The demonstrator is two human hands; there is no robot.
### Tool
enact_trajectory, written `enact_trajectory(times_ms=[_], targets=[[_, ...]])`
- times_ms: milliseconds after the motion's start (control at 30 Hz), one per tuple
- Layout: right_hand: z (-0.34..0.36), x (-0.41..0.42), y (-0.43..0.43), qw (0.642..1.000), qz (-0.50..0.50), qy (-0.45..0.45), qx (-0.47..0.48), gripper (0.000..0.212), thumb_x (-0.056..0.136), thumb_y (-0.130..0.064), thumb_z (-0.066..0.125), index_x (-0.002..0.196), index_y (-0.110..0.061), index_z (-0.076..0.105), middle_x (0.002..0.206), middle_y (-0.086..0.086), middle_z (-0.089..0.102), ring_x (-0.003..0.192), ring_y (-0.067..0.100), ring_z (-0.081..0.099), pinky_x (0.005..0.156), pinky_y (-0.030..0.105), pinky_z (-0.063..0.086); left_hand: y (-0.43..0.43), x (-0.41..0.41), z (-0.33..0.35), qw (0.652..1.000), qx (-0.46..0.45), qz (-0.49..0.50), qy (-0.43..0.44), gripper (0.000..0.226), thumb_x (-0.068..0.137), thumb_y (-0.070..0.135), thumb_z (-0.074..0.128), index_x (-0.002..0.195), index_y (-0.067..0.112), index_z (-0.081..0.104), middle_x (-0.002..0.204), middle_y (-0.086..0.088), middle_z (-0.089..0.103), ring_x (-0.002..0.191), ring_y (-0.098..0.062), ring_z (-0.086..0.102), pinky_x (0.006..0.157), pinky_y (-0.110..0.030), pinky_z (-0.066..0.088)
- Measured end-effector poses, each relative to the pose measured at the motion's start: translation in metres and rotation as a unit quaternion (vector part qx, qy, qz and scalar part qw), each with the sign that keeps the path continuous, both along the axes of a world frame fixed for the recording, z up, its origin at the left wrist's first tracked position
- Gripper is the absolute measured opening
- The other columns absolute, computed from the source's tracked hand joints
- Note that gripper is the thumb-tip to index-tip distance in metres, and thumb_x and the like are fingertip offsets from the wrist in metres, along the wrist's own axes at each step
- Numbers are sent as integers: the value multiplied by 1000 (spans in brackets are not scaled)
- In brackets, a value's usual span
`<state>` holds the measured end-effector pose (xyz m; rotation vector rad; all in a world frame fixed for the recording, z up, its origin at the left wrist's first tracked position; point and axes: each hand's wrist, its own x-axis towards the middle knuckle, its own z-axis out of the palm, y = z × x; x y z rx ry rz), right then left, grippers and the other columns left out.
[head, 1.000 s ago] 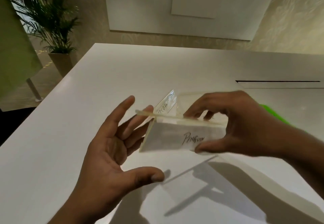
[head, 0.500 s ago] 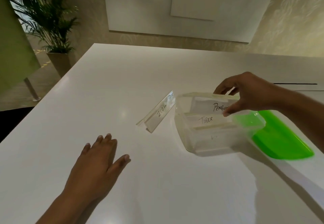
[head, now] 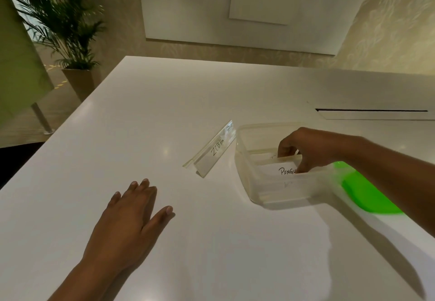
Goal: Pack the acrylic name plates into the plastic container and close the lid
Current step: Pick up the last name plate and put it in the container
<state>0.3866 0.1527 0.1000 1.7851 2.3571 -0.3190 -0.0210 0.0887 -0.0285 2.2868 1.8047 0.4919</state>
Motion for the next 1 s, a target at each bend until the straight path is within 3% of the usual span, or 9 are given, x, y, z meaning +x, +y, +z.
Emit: enact_trajectory(times_ms=[100,267,433,500,600,733,867,1000], targets=[[-8,0,1,1000,1,-13,-13,41,62,-22,86,99,-25,68,93,-14,69,79,0,61,59,5,42,0,0,1,1000,-2,-2,0,90,82,77,17,144,18,46,157,-1,36,147,-16,24,118,-40,17],[-6,-1,4,999,-13,33,-33,40,64,-15,88,100,-19,70,90,-13,67,82,2,64,69,7,48,0,0,1,1000,-3,-6,-1,82,87,71,21,145,19,45,158,0,34,148,-15,22,119,-39,16],[23,-18,-6,994,-18,100,51,34,68,-30,88,96,-20,72,90,-11,71,85,3,68,77,19,54,0,-1,0,1000,-1,-4,0,80,87,70,22,144,18,46,158,0,35,147,-16,24,119,-40,17],[34,-34,-18,979,-23,163,124,29,71,-34,84,94,-22,72,88,-13,72,82,0,68,75,18,56,1,-1,-1,1000,-2,-5,0,80,88,69,23,144,18,46,157,0,36,147,-17,24,119,-40,17],[39,-67,-50,930,8,286,230,20,77,-36,79,92,-24,73,86,-17,71,82,-3,67,66,5,48,0,-1,-2,1000,2,-6,1,78,89,71,28,144,18,46,157,-1,37,147,-17,24,119,-40,16],[6,-117,-98,889,97,352,277,17,80,-31,75,93,-20,73,89,-15,71,83,-4,65,76,13,48,-1,-1,-1,1000,6,1,0,84,86,73,23,145,18,44,157,0,36,147,-16,24,119,-38,15],[-58,-149,-121,924,100,309,202,24,81,-40,71,101,-27,71,104,-15,70,95,2,65,83,26,52,-3,1,0,1000,9,8,9,79,87,73,27,146,22,42,159,0,33,148,-16,23,120,-39,14],[-101,-155,-122,948,80,253,176,43,81,-54,65,118,-32,67,131,-19,60,122,-5,50,101,22,44,-3,3,4,1000,0,6,-5,77,87,73,27,143,23,45,159,1,32,148,-16,21,120,-39,13]])
